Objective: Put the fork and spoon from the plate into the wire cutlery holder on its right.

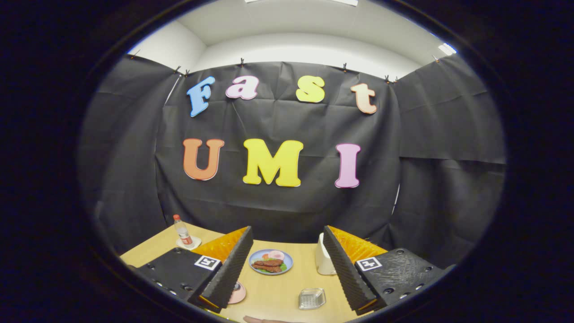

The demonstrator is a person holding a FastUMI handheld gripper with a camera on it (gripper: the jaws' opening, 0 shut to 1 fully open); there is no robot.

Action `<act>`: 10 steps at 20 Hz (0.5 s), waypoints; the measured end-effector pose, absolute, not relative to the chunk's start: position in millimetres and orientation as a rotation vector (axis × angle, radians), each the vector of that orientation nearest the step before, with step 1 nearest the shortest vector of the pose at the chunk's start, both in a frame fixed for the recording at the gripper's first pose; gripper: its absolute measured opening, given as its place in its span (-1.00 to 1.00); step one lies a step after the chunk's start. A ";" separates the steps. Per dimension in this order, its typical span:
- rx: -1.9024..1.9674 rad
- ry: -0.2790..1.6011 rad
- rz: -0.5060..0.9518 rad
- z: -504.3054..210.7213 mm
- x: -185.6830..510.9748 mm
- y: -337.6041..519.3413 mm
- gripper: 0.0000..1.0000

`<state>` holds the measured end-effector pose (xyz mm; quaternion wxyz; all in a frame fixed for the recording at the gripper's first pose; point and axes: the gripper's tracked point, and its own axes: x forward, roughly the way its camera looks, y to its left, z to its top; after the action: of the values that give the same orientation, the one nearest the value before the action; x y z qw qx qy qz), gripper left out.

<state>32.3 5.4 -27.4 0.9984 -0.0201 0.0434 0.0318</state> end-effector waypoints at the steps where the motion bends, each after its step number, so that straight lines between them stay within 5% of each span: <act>1: -0.039 0.102 0.069 -35.1 36.3 9.8 0.88; 10: -0.083 0.349 0.123 -176.1 56.3 73.0 0.88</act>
<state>56.3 73.0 -176.1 0.9820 -0.0415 0.1736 0.0614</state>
